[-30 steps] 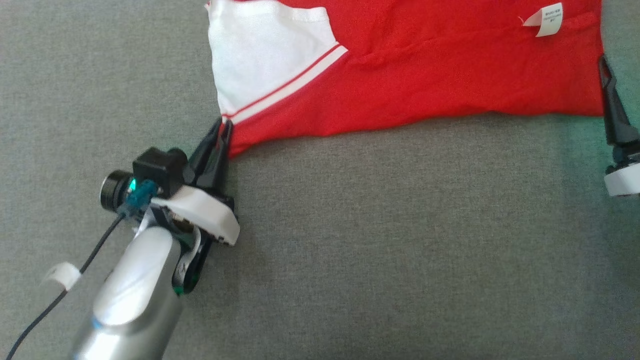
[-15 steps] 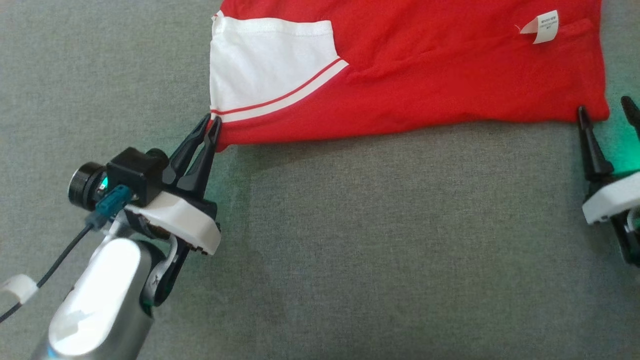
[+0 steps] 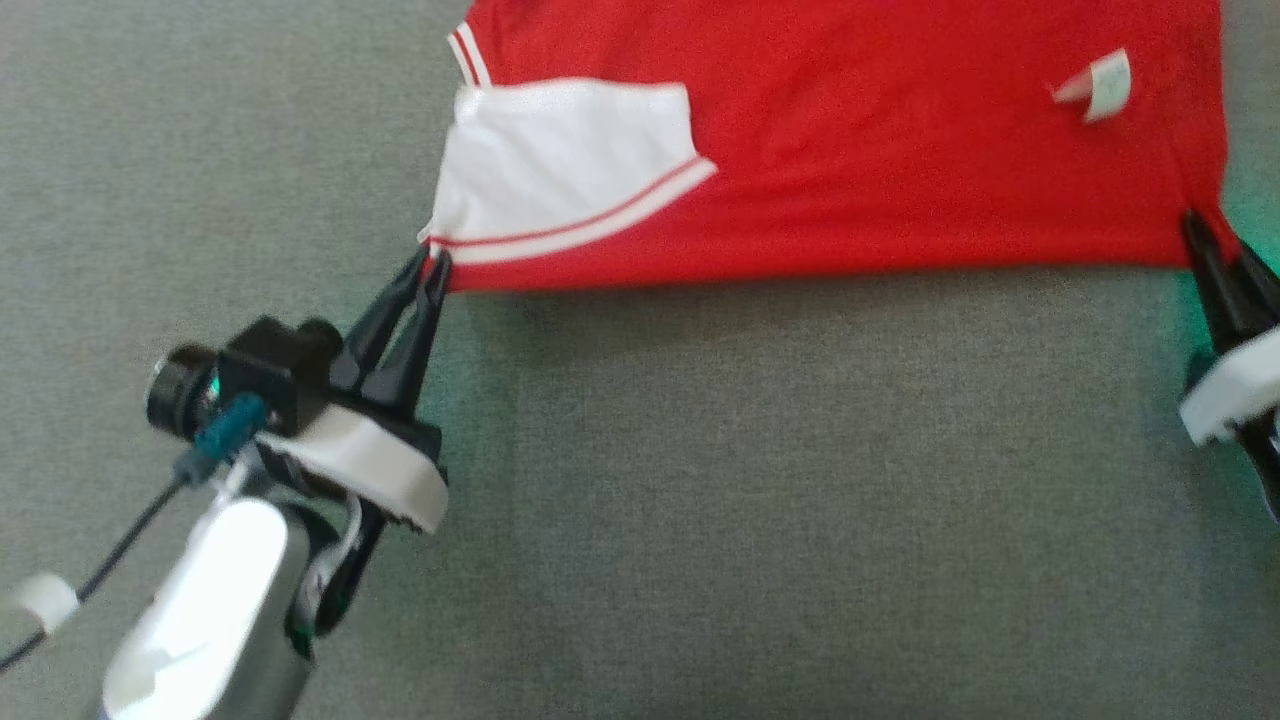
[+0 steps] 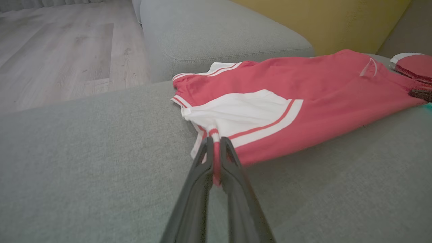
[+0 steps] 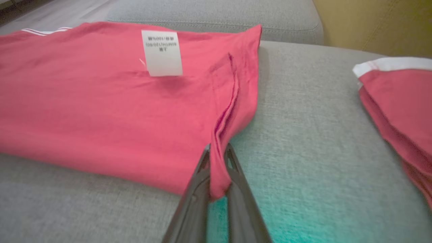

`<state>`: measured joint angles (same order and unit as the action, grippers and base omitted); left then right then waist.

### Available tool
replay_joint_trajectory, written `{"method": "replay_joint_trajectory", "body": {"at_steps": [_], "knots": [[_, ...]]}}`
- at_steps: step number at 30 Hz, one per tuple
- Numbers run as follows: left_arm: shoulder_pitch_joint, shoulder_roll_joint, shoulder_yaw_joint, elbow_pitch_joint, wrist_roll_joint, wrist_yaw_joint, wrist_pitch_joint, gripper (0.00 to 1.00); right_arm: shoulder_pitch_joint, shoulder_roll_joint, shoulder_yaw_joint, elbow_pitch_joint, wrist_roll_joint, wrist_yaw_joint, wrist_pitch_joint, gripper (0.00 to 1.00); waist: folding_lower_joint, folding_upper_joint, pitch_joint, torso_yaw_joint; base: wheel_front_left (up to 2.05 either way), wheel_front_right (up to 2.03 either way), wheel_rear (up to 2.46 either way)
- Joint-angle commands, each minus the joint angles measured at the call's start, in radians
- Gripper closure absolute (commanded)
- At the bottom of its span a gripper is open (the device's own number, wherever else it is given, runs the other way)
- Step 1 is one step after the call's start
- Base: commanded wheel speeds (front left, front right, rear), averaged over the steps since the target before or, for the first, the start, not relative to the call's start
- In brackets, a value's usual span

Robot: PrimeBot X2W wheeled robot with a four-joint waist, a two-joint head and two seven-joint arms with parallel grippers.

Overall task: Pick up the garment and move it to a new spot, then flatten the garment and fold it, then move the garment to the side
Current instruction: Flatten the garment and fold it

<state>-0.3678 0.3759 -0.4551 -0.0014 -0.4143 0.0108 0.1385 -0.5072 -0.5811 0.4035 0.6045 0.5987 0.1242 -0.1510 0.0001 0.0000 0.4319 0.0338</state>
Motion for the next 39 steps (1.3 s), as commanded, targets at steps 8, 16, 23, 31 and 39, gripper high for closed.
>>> {"method": "replay_joint_trajectory", "body": {"at_steps": [8,16,23,31,39], "knots": [[0.186,0.001,0.008,-0.074,-0.051,0.041,-0.026,1.00,0.231,-0.203,0.046,-0.164,0.103,0.007,-0.024,1.00,-0.0001,0.0000,-0.078,0.015,0.00,0.00,0.00],[0.386,-0.015,-0.048,-0.139,-0.087,0.071,-0.024,1.00,0.387,-0.281,-0.028,-0.247,0.095,0.007,0.015,1.00,-0.0001,0.0000,-0.104,0.020,0.00,0.00,0.00],[0.384,-0.025,-0.076,-0.113,-0.069,0.066,-0.040,1.00,0.528,-0.266,-0.133,-0.322,0.097,0.007,0.089,1.00,-0.0001,0.0000,-0.106,0.038,0.00,0.00,0.00],[0.325,-0.035,-0.093,-0.063,-0.037,0.062,-0.053,0.00,0.618,-0.226,-0.233,-0.424,0.089,0.007,0.145,0.00,-0.0001,0.0000,-0.097,0.024,0.00,0.00,0.00],[0.111,0.012,-0.046,-0.107,0.002,0.022,-0.026,0.00,0.620,-0.177,-0.355,-0.571,0.009,0.007,0.092,0.00,-0.0001,0.0000,-0.046,-0.015,0.00,0.00,0.00]]}}
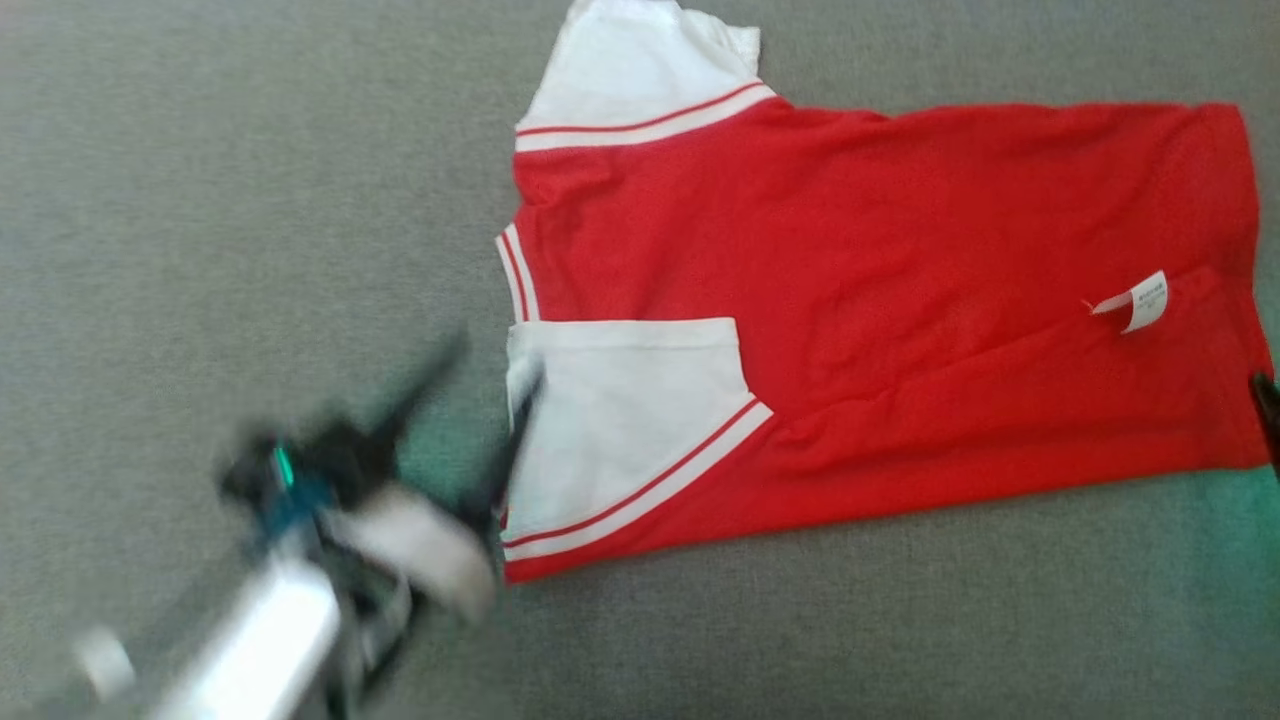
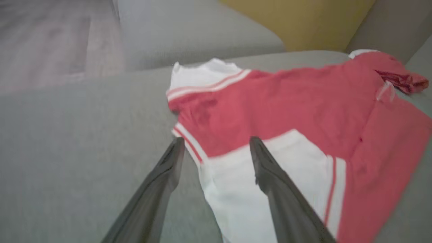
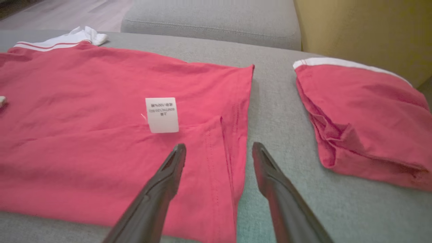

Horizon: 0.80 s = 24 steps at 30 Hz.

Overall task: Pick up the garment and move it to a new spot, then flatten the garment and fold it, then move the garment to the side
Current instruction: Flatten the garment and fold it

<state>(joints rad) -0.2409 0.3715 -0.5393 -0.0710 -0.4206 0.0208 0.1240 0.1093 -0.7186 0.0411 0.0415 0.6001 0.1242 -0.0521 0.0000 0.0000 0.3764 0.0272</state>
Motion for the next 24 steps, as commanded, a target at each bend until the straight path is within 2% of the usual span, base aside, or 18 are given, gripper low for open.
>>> {"method": "replay_joint_trajectory", "body": {"at_steps": [1,4,6,9,14,18,24], "knots": [[-0.076,0.019,0.049,-0.040,0.000,-0.007,0.005,0.00,-0.004,-0.029,0.000,-0.027,-0.009,0.007,-0.012,0.00,0.0000,0.0000,0.022,-0.014,0.00,0.00,0.00],[-0.290,0.054,0.040,-0.014,-0.021,-0.106,0.098,0.00,-0.037,-0.002,-0.008,-0.074,-0.045,0.007,-0.016,0.00,0.0000,0.0000,0.075,-0.038,0.00,0.00,0.00],[-0.437,0.063,0.022,0.034,-0.095,-0.139,0.187,0.00,-0.063,0.002,0.003,-0.098,-0.060,0.007,-0.011,0.00,0.0000,0.0000,0.111,-0.062,0.00,0.00,0.00],[-0.653,0.078,0.003,0.133,-0.210,-0.150,0.317,0.00,-0.118,0.001,0.026,-0.119,-0.078,0.007,-0.005,0.00,0.0000,0.0000,0.163,-0.111,0.00,0.00,0.00],[-0.919,0.119,-0.069,0.336,-0.300,-0.151,0.456,0.00,-0.197,0.022,0.080,-0.113,-0.098,0.007,-0.018,0.00,0.0000,0.0000,0.221,-0.193,0.00,0.00,0.00],[-1.028,0.159,-0.113,0.496,-0.314,-0.151,0.547,0.00,-0.228,0.052,0.125,-0.091,-0.099,0.007,-0.040,0.00,0.0000,0.0000,0.249,-0.255,0.00,0.00,0.00],[-1.095,0.227,-0.162,0.639,-0.288,-0.151,0.578,0.00,-0.253,0.088,0.176,-0.027,-0.101,0.007,-0.085,0.00,0.0000,0.0000,0.283,-0.323,0.00,0.00,0.00]]}}
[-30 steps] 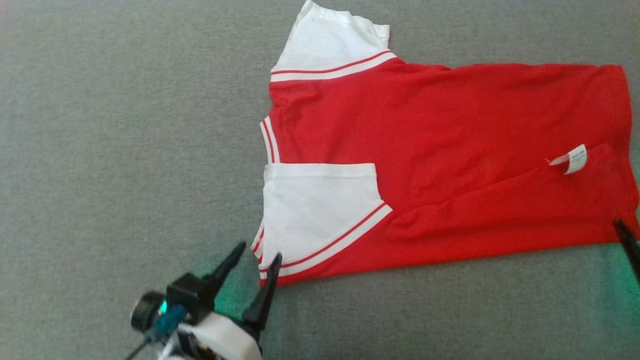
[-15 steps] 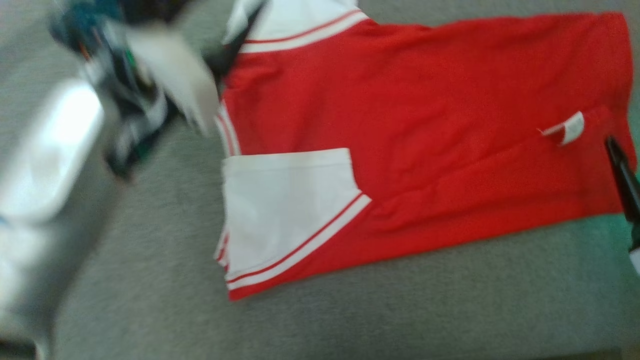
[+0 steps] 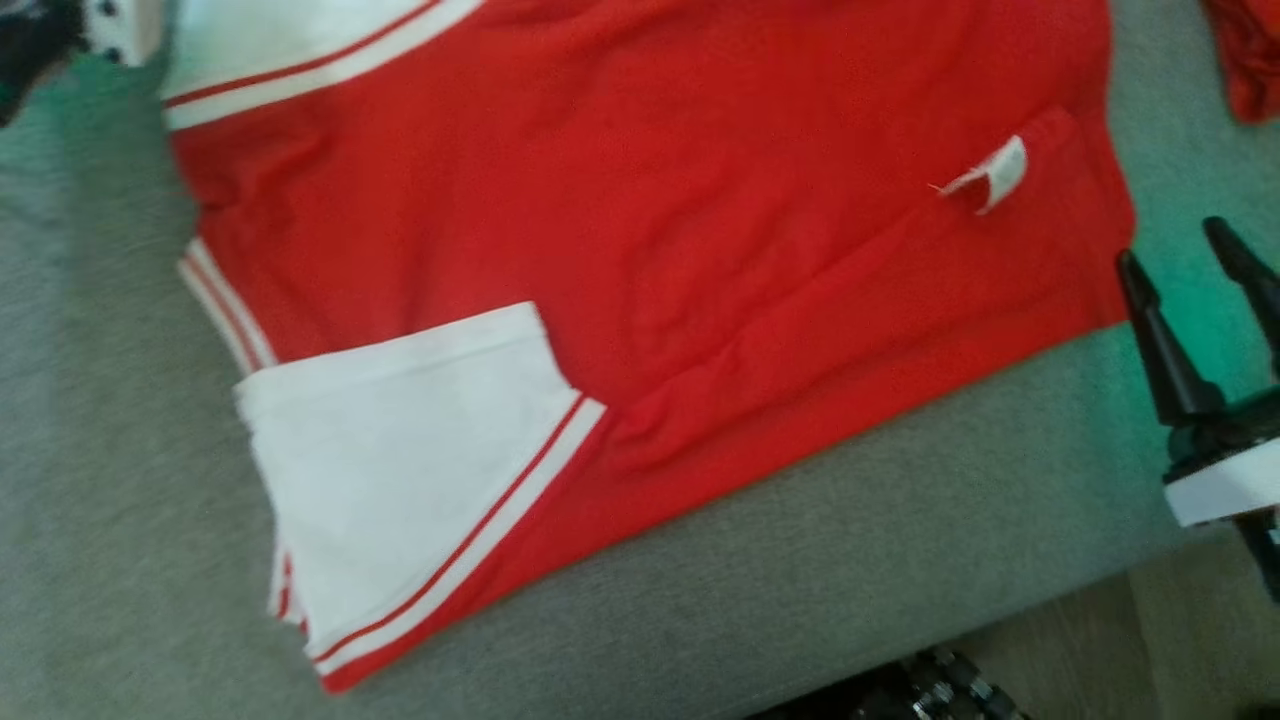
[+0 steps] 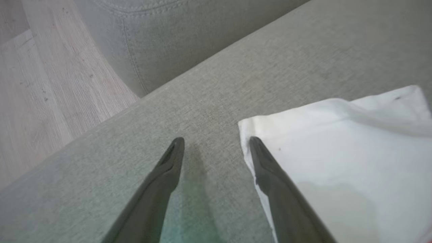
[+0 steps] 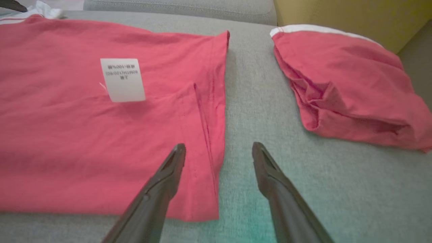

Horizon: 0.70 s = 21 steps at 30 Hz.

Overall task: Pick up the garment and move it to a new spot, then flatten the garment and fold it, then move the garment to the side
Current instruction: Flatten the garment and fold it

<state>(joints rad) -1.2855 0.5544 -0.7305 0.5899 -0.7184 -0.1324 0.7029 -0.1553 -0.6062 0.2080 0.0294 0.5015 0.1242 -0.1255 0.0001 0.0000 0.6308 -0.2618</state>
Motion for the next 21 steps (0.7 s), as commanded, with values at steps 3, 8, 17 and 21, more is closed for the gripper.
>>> {"method": "replay_joint_trajectory", "body": {"at_steps": [3,8,17,21], "knots": [[-0.055,0.058,0.021,0.020,-0.009,0.002,-0.007,0.00,0.002,-0.008,0.038,0.017,0.003,0.007,-0.034,0.00,-0.0001,0.0000,0.036,-0.053,0.00,0.00,0.00],[-0.062,0.060,-0.007,0.042,-0.035,0.002,-0.013,0.00,-0.009,-0.001,0.058,0.059,0.005,0.007,-0.058,0.00,-0.0001,0.0000,0.044,-0.063,0.00,0.00,0.00],[-0.114,0.054,-0.028,0.013,-0.087,0.002,-0.033,0.00,-0.030,-0.007,0.052,0.108,-0.001,0.007,-0.073,0.00,-0.0001,0.0000,0.045,-0.049,0.00,0.00,0.00],[-0.130,0.050,-0.015,0.011,-0.097,0.002,-0.061,0.00,-0.032,-0.001,0.054,0.119,-0.003,0.007,-0.070,0.00,-0.0001,0.0000,0.045,-0.040,0.00,0.00,0.00]]}}
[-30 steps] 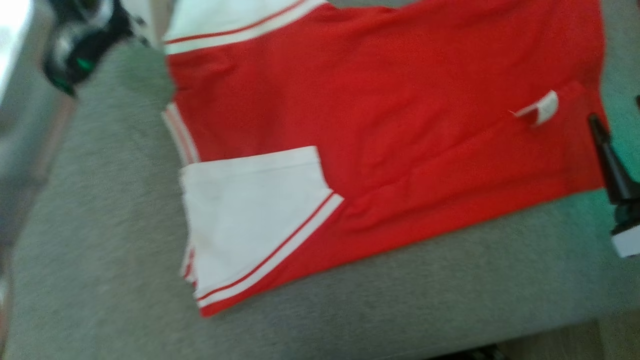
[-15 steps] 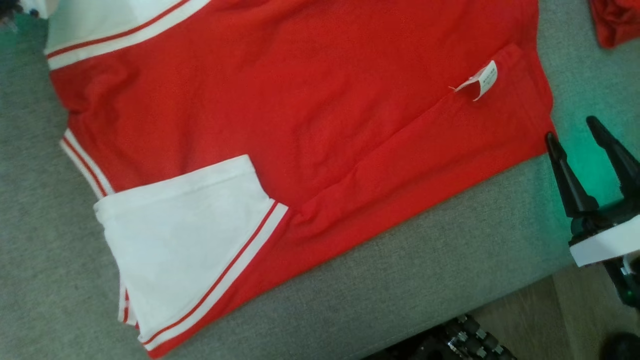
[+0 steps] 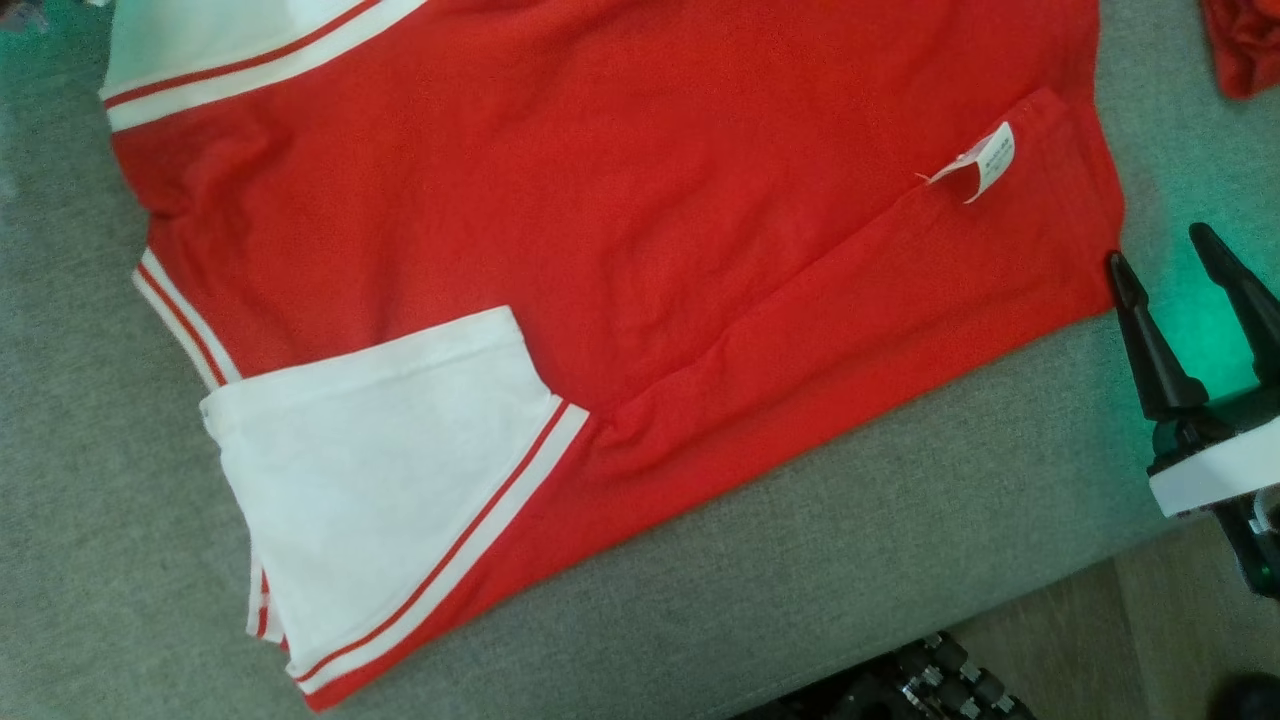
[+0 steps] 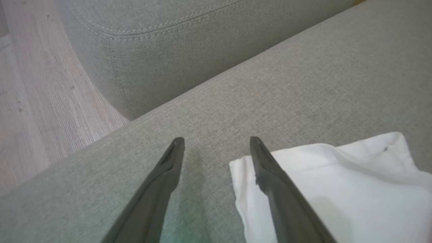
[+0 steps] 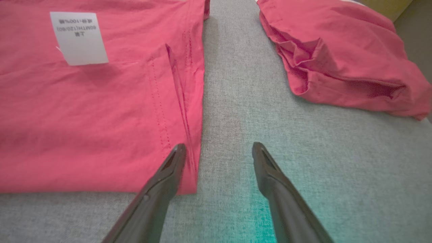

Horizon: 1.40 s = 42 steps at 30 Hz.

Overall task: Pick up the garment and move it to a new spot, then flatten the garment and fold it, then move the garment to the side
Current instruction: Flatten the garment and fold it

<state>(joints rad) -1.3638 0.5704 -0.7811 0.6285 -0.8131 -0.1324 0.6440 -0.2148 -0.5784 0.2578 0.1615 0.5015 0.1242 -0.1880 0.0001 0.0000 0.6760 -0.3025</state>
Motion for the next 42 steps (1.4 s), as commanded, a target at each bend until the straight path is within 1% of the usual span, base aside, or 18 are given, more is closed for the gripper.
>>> {"method": "replay_joint_trajectory", "body": {"at_steps": [1,3,9,13,14,15,16,17,19,21,25,27,28,29,32,35,40,42], "knots": [[-0.052,0.033,0.036,-0.027,-0.011,0.002,0.002,0.00,0.027,-0.029,0.006,-0.010,-0.004,0.007,-0.006,0.00,-0.0001,0.0000,-0.001,0.003,0.00,0.00,0.00],[-0.044,0.033,0.033,-0.032,-0.044,0.002,0.037,0.00,0.024,-0.025,0.004,-0.003,-0.006,0.007,-0.005,0.00,-0.0001,0.0000,-0.001,0.009,0.00,0.00,0.00],[-0.010,0.036,0.011,-0.046,-0.084,0.002,0.087,0.00,0.015,-0.022,0.003,-0.001,-0.007,0.007,-0.006,0.00,-0.0001,0.0000,0.011,0.011,0.00,0.00,0.00],[0.008,0.045,-0.007,-0.064,-0.111,0.002,0.141,0.00,0.013,-0.023,0.001,0.002,-0.005,0.007,-0.010,0.00,-0.0001,0.0000,0.017,0.008,0.00,0.00,0.00],[0.012,0.050,-0.010,-0.069,-0.118,0.002,0.155,0.06,0.013,-0.023,-0.001,0.003,-0.005,0.007,-0.011,0.00,-0.0001,0.0000,0.017,0.007,0.00,0.00,0.00],[0.016,0.056,-0.011,-0.074,-0.126,0.002,0.168,0.42,0.014,-0.024,-0.002,0.004,-0.005,0.007,-0.012,0.00,-0.0001,0.0000,0.017,0.006,0.00,0.00,0.00],[0.019,0.062,-0.010,-0.079,-0.136,0.002,0.180,0.70,0.014,-0.024,-0.004,0.005,-0.004,0.007,-0.013,0.00,-0.0001,0.0000,0.016,0.006,0.00,0.00,0.00],[0.022,0.066,-0.008,-0.085,-0.146,0.002,0.188,1.00,0.014,-0.025,-0.006,0.006,-0.004,0.007,-0.013,0.00,-0.0001,0.0000,0.015,0.006,0.00,0.00,0.00],[0.026,0.073,-0.002,-0.104,-0.158,0.002,0.188,1.00,0.010,-0.027,-0.013,0.005,-0.004,0.007,-0.015,0.00,-0.0001,0.0000,0.014,0.008,0.00,0.00,0.00],[0.023,0.080,0.003,-0.124,-0.151,0.002,0.157,1.00,-0.002,-0.031,-0.021,-0.006,0.002,0.007,-0.020,0.00,-0.0001,0.0000,0.012,0.011,0.00,0.00,0.00],[0.020,0.090,-0.008,-0.159,-0.124,0.002,0.094,1.00,-0.062,-0.043,-0.032,-0.063,0.074,0.007,-0.003,0.00,-0.0001,0.0000,0.003,0.017,0.00,0.00,0.00],[0.017,0.093,-0.018,-0.169,-0.120,0.002,0.071,1.00,-0.117,-0.063,-0.033,-0.083,0.102,0.007,0.035,0.00,-0.0001,0.0000,-0.001,0.020,0.00,0.00,0.00],[0.015,0.093,-0.028,-0.176,-0.120,0.002,0.054,1.00,-0.186,-0.074,-0.022,-0.086,0.132,0.007,0.098,0.00,-0.0001,0.0000,-0.004,0.027,0.00,0.00,0.00],[0.013,0.092,-0.035,-0.181,-0.120,0.002,0.046,1.00,-0.228,-0.078,-0.015,-0.078,0.146,0.007,0.128,0.00,-0.0001,0.0000,-0.004,0.032,0.00,0.00,0.00],[0.003,0.086,-0.058,-0.194,-0.122,0.002,0.026,1.00,-0.362,-0.089,0.022,-0.010,0.154,0.007,0.211,0.00,-0.0001,0.0000,-0.001,0.051,0.00,0.00,0.00],[-0.018,0.080,-0.085,-0.212,-0.125,0.002,0.012,1.00,-0.482,-0.101,0.094,0.079,0.152,0.007,0.268,0.00,-0.0001,0.0000,0.009,0.077,0.00,0.00,0.00],[-0.050,0.068,-0.128,-0.234,-0.138,0.002,-0.023,1.00,-0.616,-0.121,0.201,0.221,0.165,0.007,0.296,0.00,-0.0001,0.0000,0.024,0.118,0.00,0.00,0.00],[-0.055,0.066,-0.136,-0.236,-0.142,0.002,-0.031,1.00,-0.634,-0.125,0.222,0.243,0.171,0.007,0.297,0.00,-0.0001,0.0000,0.026,0.125,0.00,0.00,0.00]]}}
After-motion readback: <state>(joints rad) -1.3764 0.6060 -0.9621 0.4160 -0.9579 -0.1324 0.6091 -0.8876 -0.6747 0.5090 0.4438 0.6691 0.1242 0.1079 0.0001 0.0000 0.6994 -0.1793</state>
